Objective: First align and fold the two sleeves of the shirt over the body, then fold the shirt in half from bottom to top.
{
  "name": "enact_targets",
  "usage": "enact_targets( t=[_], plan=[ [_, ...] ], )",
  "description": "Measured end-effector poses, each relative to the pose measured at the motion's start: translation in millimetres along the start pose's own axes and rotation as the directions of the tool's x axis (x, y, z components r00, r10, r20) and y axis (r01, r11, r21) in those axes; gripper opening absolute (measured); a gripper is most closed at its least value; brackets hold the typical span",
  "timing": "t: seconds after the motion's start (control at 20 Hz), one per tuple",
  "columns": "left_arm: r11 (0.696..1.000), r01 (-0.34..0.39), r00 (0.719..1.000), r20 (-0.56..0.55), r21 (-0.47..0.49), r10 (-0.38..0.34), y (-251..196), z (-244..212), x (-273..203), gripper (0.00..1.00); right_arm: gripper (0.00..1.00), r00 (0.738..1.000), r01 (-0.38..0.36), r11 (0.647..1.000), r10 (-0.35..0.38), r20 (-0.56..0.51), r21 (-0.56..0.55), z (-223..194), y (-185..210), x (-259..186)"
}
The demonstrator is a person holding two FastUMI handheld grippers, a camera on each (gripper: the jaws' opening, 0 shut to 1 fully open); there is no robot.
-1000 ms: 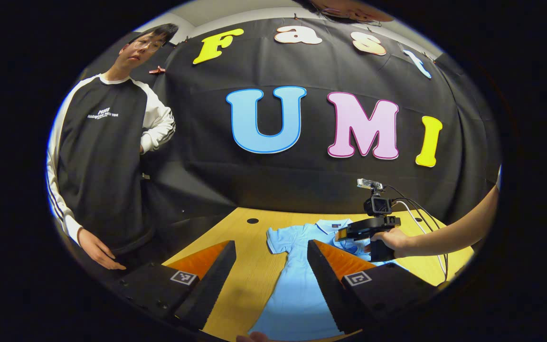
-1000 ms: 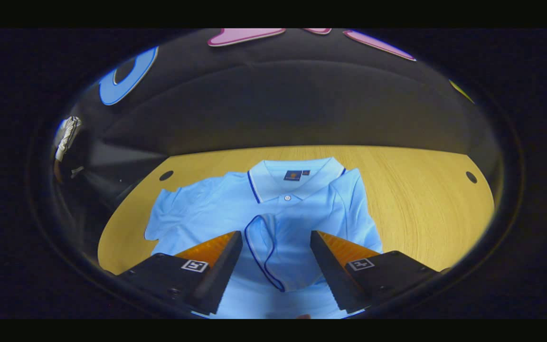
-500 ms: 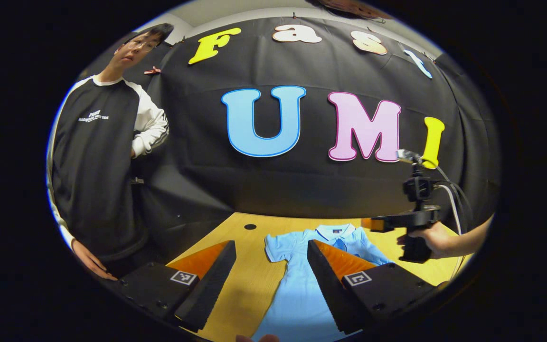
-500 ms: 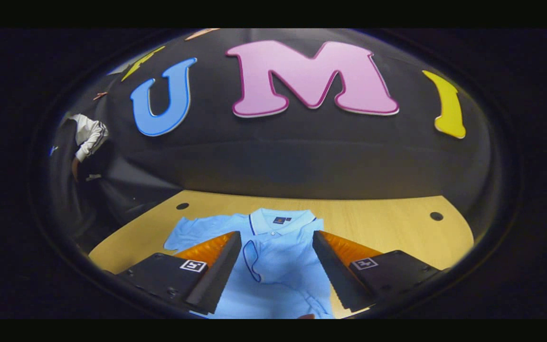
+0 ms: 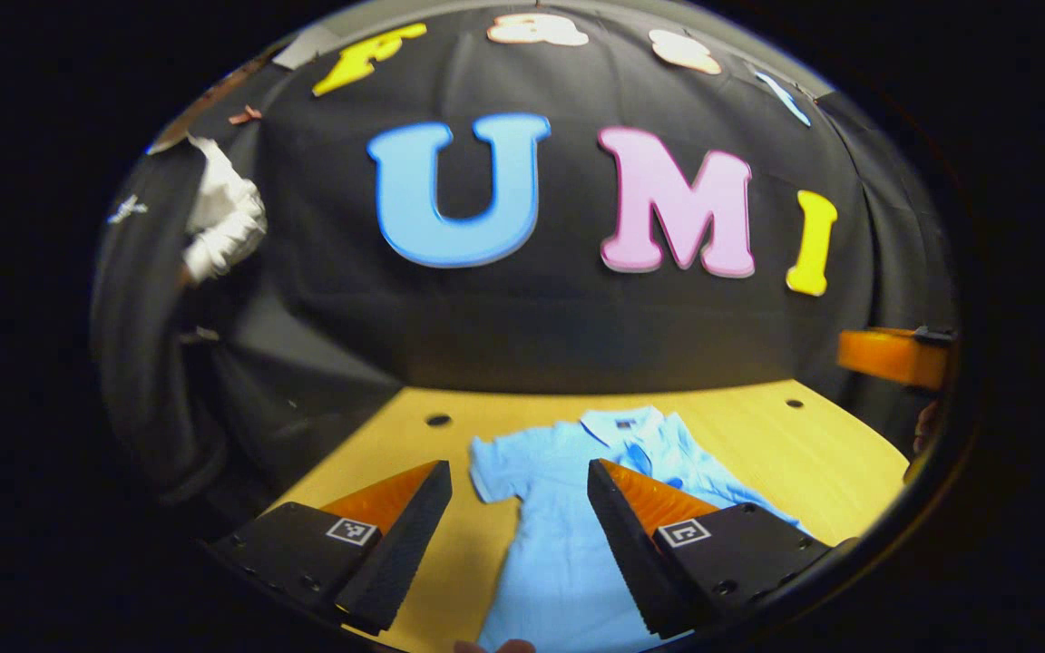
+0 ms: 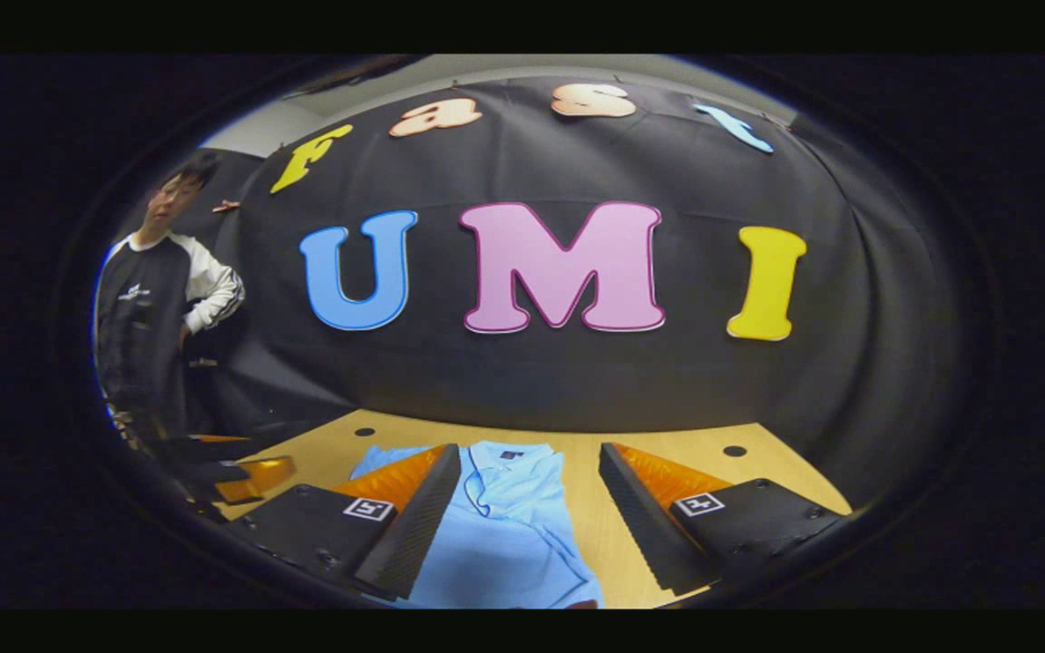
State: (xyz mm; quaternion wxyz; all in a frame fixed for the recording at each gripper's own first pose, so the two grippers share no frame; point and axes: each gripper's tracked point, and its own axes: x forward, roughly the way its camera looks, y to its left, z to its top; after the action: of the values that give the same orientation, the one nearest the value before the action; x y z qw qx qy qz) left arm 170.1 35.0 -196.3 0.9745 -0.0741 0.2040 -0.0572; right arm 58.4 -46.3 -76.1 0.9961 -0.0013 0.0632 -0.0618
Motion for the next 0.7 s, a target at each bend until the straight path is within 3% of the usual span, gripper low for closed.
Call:
enact_targets(
  t=[0.05, 0.25, 0.4, 0.5, 0.7],
  plan=[
    [0.999, 0.013, 0.998, -0.069, -0.031, -0.015, 0, -12, 28, 0.96, 0.95, 1.0, -0.012, 1.0, 0.012, -0.015, -0.017, -6, 2, -7],
    [0.99, -0.078, 0.968, -0.248, -0.116, 0.047, 41, -39, 109, 0.96, 0.93, 0.998, -0.025, 0.997, 0.021, -0.056, -0.076, -23, -4, -26],
    [0.979, -0.148, 0.922, -0.378, -0.141, 0.085, 67, -63, 154, 0.96, 0.95, 0.998, -0.012, 0.997, 0.007, -0.062, -0.073, -27, -14, -33],
    [0.976, -0.174, 0.902, -0.419, -0.127, 0.106, 78, -70, 176, 0.97, 0.95, 0.997, -0.002, 0.997, -0.004, -0.077, -0.074, -33, -21, -33],
    [0.98, -0.177, 0.888, -0.445, -0.093, 0.118, 83, -73, 206, 0.97, 0.95, 0.995, 0.008, 0.997, -0.015, -0.098, -0.075, -41, -31, -34]
  ],
)
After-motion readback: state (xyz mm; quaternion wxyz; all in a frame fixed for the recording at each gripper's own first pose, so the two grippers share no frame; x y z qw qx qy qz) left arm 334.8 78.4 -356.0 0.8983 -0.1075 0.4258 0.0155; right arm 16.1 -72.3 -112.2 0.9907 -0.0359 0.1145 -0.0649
